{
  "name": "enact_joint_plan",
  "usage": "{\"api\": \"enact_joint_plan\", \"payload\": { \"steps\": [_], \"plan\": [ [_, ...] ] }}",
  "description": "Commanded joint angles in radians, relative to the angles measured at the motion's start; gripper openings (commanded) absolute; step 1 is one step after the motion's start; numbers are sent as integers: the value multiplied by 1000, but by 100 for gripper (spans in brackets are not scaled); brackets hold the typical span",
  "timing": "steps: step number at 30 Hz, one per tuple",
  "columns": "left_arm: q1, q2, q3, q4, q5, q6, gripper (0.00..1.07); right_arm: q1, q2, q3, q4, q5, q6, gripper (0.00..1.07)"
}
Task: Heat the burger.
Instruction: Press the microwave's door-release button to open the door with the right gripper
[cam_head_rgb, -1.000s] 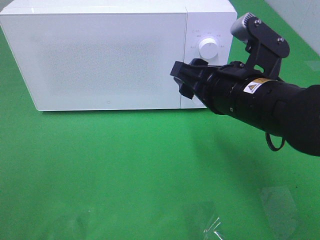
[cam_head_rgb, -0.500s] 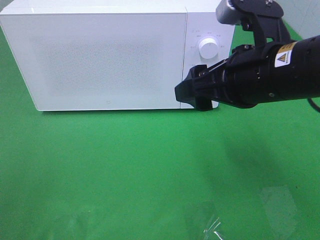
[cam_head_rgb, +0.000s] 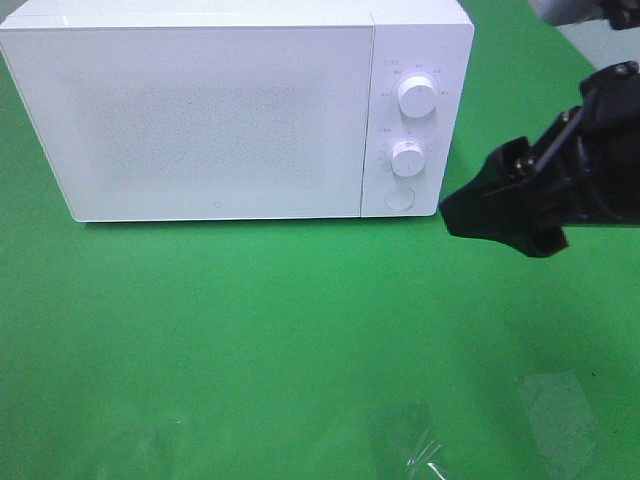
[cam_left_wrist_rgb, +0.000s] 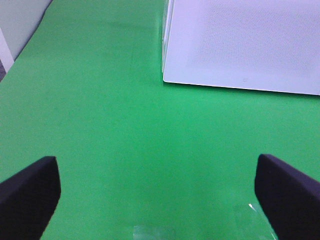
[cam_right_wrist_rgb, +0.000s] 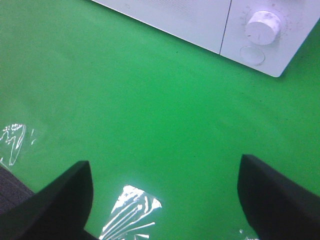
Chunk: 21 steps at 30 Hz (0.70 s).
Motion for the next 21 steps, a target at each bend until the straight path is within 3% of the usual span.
{"api": "enact_joint_plan", "payload": {
  "steps": [1, 11, 15, 17, 19, 21],
  "plan": [
    [2, -22, 3, -2, -1, -2, 98, -4, -68, -1, -28, 73, -6, 77],
    [2, -22, 3, -2, -1, -2, 98, -12, -260, 87, -98, 171, 37, 76],
    [2, -22, 3, -2, -1, -2, 98, -99, -346, 128, -98, 192, 43, 76],
    [2, -22, 3, -2, -1, -2, 98, -206, -414, 146, -99, 225, 42, 76],
    [2, -22, 3, -2, -1, -2, 98, -206, -414, 146, -99, 225, 42, 76],
    [2, -22, 3, -2, -1, -2, 98, -315, -514, 160, -98, 264, 40, 76]
  ]
}}
